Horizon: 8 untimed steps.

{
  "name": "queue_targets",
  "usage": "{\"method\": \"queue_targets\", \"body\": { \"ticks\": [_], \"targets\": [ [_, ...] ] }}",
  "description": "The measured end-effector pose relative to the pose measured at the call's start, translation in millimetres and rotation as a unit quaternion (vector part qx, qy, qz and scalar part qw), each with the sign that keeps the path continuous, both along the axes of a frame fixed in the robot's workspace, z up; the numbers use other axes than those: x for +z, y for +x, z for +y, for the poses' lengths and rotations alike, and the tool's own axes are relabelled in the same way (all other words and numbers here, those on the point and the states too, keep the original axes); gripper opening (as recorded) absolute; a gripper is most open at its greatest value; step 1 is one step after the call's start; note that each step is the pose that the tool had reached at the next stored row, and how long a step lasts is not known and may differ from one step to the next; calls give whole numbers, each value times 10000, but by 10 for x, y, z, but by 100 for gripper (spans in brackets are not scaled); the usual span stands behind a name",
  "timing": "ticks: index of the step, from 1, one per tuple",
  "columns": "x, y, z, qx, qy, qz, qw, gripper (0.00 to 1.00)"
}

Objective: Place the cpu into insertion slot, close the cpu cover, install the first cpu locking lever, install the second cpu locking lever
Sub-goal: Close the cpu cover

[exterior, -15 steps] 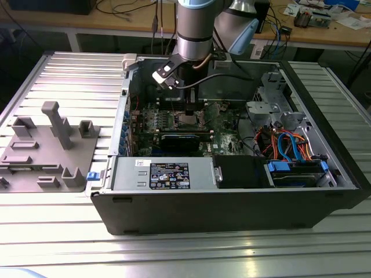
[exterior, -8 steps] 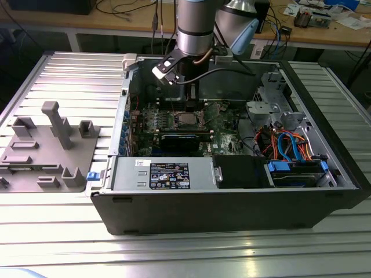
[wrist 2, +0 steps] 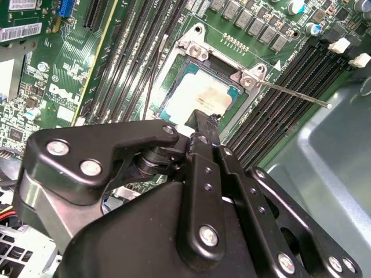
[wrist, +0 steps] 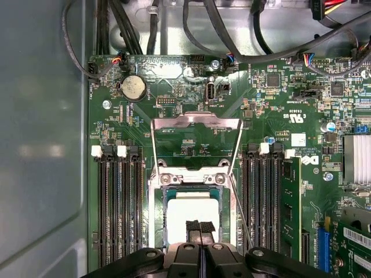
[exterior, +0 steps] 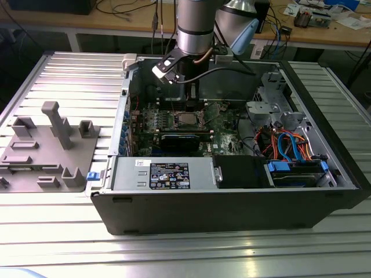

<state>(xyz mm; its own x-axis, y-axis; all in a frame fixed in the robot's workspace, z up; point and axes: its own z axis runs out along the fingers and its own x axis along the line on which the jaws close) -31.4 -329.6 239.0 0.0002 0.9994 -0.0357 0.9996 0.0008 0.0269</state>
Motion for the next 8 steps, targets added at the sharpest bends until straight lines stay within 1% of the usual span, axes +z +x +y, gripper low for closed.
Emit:
{"method": "queue_targets", "body": {
  "ticks": [4, 8],
  "targets": [
    [18, 0, 0, 0, -1, 1, 10000, 11],
    [92, 0, 0, 0, 0, 0, 10000, 11]
  ]
}}
